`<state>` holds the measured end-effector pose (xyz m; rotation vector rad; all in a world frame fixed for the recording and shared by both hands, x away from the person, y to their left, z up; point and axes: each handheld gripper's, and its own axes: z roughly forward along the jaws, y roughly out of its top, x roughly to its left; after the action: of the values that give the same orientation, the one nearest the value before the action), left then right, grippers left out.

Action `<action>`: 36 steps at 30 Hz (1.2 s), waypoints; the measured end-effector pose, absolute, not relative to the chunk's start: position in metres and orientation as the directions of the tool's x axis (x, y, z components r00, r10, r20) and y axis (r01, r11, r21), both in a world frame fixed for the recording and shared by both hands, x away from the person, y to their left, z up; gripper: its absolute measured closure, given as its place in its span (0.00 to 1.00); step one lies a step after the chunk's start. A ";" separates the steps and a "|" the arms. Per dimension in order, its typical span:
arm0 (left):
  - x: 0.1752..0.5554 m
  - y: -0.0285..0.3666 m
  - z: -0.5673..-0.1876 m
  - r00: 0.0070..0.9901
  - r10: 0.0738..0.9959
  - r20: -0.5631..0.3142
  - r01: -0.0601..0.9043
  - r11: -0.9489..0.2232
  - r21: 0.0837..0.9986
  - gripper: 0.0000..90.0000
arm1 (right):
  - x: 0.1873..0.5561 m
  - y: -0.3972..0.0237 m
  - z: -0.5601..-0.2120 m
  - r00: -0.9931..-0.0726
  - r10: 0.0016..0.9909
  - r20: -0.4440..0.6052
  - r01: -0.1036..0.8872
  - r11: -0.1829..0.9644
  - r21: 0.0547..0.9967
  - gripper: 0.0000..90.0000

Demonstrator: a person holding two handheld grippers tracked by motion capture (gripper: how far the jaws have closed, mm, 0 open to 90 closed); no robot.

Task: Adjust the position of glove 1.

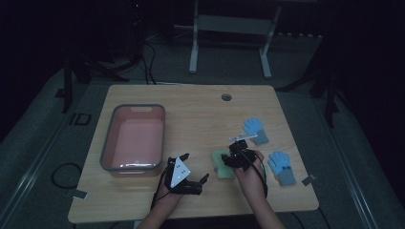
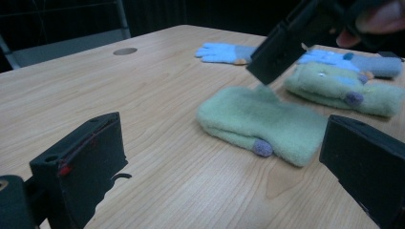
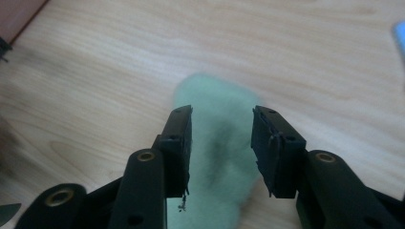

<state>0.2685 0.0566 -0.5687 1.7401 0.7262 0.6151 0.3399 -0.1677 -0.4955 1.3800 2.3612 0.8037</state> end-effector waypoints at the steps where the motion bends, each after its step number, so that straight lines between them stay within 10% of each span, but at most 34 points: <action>1: 0.269 0.057 -0.569 0.677 0.734 0.045 0.166 -0.212 0.963 0.02 | 0.341 -0.169 -0.493 -0.508 0.861 0.024 0.700 0.396 0.595 0.65; 36: 0.269 0.056 -0.569 0.679 0.732 0.044 0.168 -0.214 0.962 0.02 | 0.328 -0.262 -0.468 -0.518 0.855 0.030 0.689 0.396 0.607 0.65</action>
<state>0.2688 0.0565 -0.5687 1.7422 0.7255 0.6113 0.3276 -0.2615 -0.4684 1.3515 2.3700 0.8245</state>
